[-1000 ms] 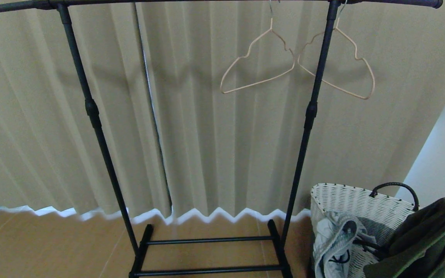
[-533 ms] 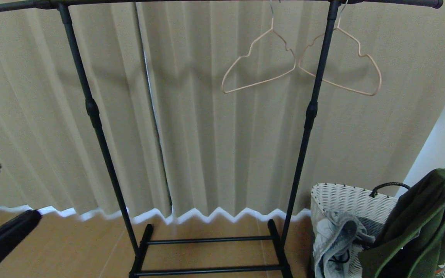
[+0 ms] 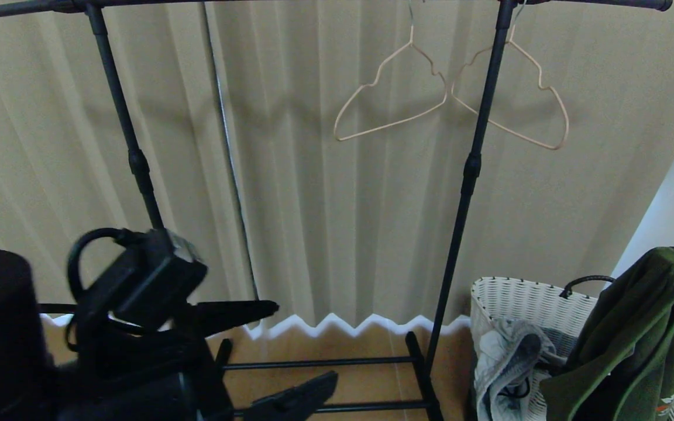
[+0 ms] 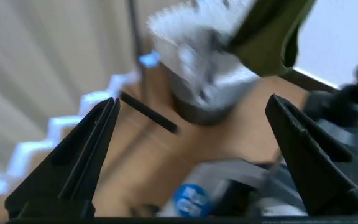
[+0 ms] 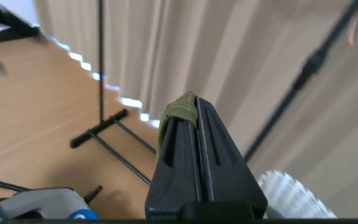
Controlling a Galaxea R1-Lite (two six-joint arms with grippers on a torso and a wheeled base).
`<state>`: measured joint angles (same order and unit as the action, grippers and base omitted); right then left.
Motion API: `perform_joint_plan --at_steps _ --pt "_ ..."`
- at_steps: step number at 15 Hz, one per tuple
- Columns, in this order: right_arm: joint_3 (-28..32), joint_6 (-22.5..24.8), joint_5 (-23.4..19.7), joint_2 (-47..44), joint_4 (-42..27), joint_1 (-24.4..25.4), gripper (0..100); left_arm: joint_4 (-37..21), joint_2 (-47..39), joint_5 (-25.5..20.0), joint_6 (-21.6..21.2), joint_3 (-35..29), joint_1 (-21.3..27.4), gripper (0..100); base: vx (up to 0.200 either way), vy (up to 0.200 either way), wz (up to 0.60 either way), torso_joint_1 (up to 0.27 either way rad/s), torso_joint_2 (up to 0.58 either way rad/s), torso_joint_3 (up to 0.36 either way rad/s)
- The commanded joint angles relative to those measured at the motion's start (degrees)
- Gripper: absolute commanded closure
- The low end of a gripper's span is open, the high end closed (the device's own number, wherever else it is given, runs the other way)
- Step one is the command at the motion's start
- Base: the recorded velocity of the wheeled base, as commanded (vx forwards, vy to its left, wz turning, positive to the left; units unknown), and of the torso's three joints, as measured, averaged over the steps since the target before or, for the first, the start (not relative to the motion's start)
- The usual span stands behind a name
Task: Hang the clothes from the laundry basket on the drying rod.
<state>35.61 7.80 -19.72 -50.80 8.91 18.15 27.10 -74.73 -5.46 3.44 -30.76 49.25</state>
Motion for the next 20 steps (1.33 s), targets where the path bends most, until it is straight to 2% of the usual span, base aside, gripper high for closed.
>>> perform_joint_plan --at_steps 1,4,6,7,9,11,17,20 --pt "1.0 -0.2 0.0 -0.8 0.1 1.3 100 3.2 -13.3 2.1 3.3 -4.6 7.7 0 0.000 0.000 0.00 0.000 0.00 0.000" --pt "1.0 -0.5 -0.1 -1.0 0.1 2.1 100 8.9 -22.5 6.3 7.8 -7.6 14.3 0 0.000 0.000 0.00 0.000 0.00 0.000" --pt "1.1 -0.6 0.0 -1.8 0.1 5.7 100 9.7 -28.5 7.5 9.8 -13.0 17.0 0 0.000 0.000 0.00 0.000 0.00 0.000" --pt "1.3 -0.9 0.1 -2.0 0.1 6.2 100 9.7 -30.2 7.5 10.4 -15.1 17.4 0 0.000 0.000 0.00 0.000 0.00 0.000" --pt "1.7 -2.7 0.1 -1.9 0.1 6.2 100 9.8 -36.0 7.6 11.5 -23.6 18.3 0 0.000 0.000 0.00 0.000 0.00 0.000" --pt "1.7 -3.0 0.1 -1.6 0.1 6.2 100 9.7 -38.7 7.5 13.1 -27.9 19.1 0 0.000 0.000 0.00 0.000 0.00 0.000" --pt "1.7 -3.1 0.0 -1.4 0.2 6.3 100 9.8 -42.5 8.0 13.6 -31.5 18.9 0 0.000 0.000 0.00 0.000 0.00 0.000" --pt "1.7 -3.8 -0.1 -1.3 3.4 6.3 100 9.5 -47.0 10.9 13.8 -34.8 18.7 0 0.000 0.000 0.00 0.000 0.00 0.000"
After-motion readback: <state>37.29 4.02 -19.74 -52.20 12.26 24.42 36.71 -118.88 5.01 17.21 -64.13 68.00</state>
